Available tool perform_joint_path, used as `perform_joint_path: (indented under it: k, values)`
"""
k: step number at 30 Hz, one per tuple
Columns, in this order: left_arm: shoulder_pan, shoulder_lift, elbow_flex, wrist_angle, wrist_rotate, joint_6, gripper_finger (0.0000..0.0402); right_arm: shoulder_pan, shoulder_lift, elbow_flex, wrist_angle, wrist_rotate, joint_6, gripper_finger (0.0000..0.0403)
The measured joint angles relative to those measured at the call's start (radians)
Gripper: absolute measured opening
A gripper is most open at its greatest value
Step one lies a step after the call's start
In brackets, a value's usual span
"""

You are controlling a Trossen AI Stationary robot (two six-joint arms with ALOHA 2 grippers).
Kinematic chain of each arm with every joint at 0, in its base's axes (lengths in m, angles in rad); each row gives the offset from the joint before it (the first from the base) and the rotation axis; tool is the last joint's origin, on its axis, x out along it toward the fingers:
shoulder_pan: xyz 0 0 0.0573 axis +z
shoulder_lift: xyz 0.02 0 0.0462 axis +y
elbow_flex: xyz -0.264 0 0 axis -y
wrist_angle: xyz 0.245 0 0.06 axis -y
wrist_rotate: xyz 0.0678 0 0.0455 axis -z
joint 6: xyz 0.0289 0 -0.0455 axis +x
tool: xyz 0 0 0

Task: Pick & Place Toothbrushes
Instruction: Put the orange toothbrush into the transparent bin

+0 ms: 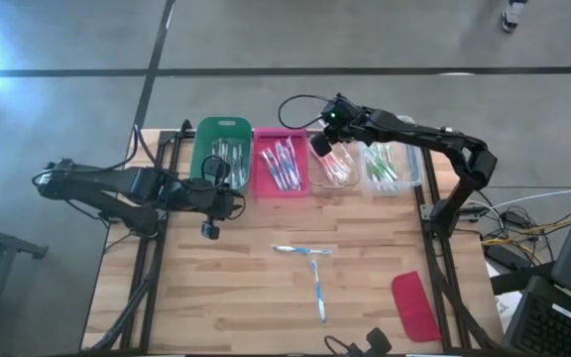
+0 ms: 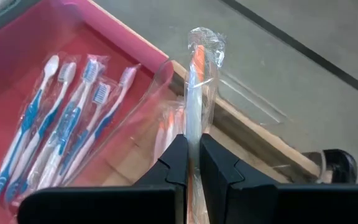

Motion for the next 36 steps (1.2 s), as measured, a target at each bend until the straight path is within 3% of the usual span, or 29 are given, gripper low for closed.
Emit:
perform_joint_path:
  k: [27,36]
  values:
    - [0.000,0.000,0.000,0.026,0.000,-0.002,0.0112,-0.009,0.176,-0.074,0.135,-0.053,-0.042,0.0016]
    - [0.000,0.000,0.000,0.026,0.002,0.017,0.0112,-0.017,0.191,-0.074,0.137,-0.057,-0.032,0.0086]
